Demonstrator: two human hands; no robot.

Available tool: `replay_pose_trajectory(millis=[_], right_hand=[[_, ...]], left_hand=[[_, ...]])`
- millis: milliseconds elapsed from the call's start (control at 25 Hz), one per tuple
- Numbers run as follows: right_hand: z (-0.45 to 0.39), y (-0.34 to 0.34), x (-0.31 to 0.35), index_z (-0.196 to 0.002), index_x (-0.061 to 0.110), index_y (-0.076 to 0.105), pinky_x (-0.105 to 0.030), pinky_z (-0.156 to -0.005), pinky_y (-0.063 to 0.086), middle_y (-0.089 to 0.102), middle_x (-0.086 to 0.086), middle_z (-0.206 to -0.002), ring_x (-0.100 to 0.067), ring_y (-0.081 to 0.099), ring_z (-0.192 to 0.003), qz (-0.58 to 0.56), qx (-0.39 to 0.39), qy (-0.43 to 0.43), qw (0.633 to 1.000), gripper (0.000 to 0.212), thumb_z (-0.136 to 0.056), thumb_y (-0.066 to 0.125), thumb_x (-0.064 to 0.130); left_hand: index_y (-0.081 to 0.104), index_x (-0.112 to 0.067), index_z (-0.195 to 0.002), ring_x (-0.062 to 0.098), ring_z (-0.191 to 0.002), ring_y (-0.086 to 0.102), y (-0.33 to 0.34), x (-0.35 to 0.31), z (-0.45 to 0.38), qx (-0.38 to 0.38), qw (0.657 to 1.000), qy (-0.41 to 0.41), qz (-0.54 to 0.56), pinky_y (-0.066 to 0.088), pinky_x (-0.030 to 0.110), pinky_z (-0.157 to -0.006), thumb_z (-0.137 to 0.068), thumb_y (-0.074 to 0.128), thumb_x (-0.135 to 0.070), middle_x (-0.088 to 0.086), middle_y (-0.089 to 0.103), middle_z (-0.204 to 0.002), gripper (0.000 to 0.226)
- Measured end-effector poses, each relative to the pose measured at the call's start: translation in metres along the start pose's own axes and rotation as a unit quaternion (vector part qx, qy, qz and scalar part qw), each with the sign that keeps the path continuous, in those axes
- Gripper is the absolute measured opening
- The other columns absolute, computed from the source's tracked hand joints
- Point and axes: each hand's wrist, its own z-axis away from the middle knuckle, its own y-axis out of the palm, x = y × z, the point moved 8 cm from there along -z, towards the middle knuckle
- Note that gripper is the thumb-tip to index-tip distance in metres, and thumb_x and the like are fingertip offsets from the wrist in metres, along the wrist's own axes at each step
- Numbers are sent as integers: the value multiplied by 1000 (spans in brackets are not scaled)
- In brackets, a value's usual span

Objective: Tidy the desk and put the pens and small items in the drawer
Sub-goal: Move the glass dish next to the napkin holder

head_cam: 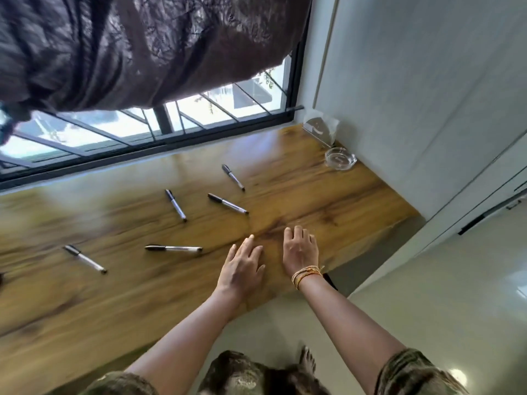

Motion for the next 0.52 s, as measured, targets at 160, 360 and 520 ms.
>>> replay_pose_trajectory(millis=[160,360,520], right_hand=[[46,4,7,-121,11,63,-44,-82,53,63,-18,-116,-34,61,-105,-40,38,11,998,46,-76,58,10],[83,-3,7,-145,20,38,-45,-106,38,38,-18,-149,-35,35,-138,-85,81,-32,993,51,-95,43,26],[122,-4,1,-152,26,21,-41,-100,46,19,-12,-159,-32,37,-136,-101,100,-83,986,57,-98,39,34]], left_hand=[[23,-20,-151,17,-149,7,4,20,54,3,999,-50,11,5,40,-121,-97,37,-42,4,9,-162,59],[0,-30,-153,15,-149,-12,15,20,93,44,992,-120,-3,-5,47,-120,-98,28,-51,-5,-13,-162,66],[-17,-32,-150,20,-144,-29,31,4,113,78,981,-175,-15,-16,51,-115,-96,25,-58,-6,-31,-156,73]])
